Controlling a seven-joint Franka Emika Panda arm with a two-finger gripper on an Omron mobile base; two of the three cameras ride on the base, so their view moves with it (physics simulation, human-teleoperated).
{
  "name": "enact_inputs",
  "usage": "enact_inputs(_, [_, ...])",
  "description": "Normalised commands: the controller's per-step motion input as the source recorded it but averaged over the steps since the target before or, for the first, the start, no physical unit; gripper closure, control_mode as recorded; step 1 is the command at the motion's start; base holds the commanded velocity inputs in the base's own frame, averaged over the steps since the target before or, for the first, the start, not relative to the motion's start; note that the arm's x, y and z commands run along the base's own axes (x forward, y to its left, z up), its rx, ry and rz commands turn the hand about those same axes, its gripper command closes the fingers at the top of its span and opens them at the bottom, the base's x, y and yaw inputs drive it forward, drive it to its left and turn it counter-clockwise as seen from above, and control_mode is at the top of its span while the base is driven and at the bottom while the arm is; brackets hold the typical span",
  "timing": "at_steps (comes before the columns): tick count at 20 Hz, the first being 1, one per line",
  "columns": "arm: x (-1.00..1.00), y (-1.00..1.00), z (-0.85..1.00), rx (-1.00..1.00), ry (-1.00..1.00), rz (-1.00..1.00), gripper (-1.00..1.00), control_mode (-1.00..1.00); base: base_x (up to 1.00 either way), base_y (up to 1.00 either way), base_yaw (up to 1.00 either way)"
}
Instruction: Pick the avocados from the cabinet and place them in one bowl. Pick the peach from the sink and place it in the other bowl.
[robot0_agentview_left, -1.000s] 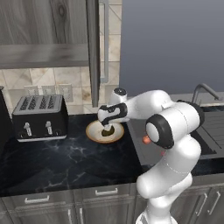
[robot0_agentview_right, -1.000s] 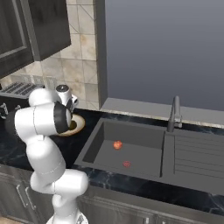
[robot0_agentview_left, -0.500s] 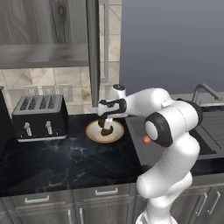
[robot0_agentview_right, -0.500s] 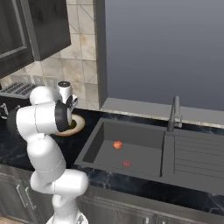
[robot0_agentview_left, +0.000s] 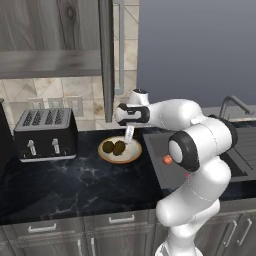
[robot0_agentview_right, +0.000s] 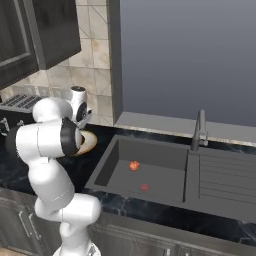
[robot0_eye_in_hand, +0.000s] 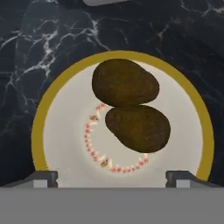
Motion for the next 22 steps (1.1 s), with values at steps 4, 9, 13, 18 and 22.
enact_inputs(4, [-0.03, -0.79, 0.22, 0.02, 0.14, -0.16, -1.0, -1.0, 0.0, 0.0, 0.0])
enact_inputs(9, [0.08, -0.54, 0.0, -0.01, 0.07, -0.34, -1.0, -1.0, 0.0, 0.0, 0.0])
enact_inputs(13, [0.05, -0.31, -0.06, -0.01, 0.01, -0.34, -1.0, -1.0, 0.0, 0.0, 0.0])
enact_inputs(18, [-0.08, -0.21, 0.0, 0.0, 0.0, -0.11, -1.0, -1.0, 0.0, 0.0, 0.0])
enact_inputs(22, [0.05, -0.29, 0.0, -0.05, 0.0, -0.39, -1.0, -1.0, 0.0, 0.0, 0.0])
